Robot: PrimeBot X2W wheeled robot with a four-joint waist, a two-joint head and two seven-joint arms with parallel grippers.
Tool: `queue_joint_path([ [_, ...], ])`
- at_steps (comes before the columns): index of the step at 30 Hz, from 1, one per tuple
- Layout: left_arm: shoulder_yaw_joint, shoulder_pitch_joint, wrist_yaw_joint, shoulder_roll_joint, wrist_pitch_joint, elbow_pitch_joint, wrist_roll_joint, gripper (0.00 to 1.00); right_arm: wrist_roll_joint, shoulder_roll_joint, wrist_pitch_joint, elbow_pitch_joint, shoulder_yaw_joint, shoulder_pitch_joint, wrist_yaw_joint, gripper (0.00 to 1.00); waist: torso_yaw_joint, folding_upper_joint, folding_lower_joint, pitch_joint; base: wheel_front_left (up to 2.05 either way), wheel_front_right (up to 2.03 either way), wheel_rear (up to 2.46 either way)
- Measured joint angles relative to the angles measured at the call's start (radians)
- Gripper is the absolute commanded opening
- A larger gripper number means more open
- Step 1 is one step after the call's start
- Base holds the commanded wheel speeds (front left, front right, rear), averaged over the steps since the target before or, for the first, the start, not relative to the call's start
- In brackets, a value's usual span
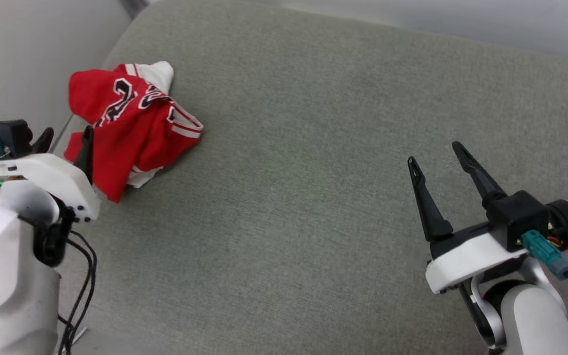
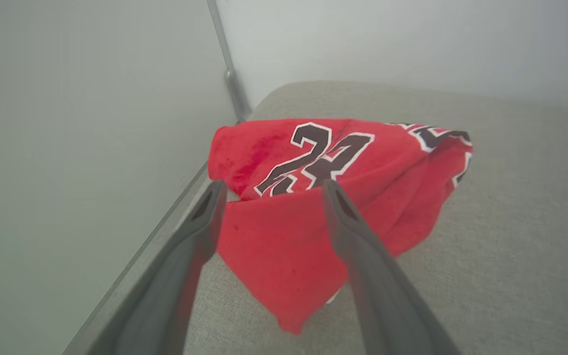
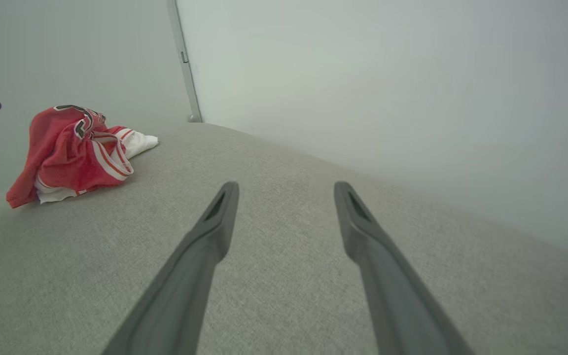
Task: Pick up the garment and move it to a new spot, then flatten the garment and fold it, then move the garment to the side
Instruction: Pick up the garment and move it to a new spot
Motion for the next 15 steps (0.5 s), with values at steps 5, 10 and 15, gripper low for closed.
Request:
queue_joint_path([
  [5,-0.088,-0.082,-0.002,0.084,0.188,0.109,-0.118,1.00,0.001,0.000,-0.001,-0.004,-0.009,-0.023,0.000,1.00,-0.053,0.0000,0.0001,0.083,0.00,0.00,0.00],
  [10,-0.117,-0.136,-0.002,0.142,0.310,0.248,-0.187,1.00,0.028,0.000,-0.015,0.003,-0.007,-0.048,0.000,1.00,-0.108,0.0000,0.0000,0.146,0.00,0.00,0.00],
  [15,-0.146,-0.198,-0.001,0.163,0.417,0.379,-0.239,1.00,0.038,0.000,-0.028,0.025,-0.007,-0.066,0.000,1.00,-0.155,0.0000,0.0000,0.183,0.00,0.00,0.00],
])
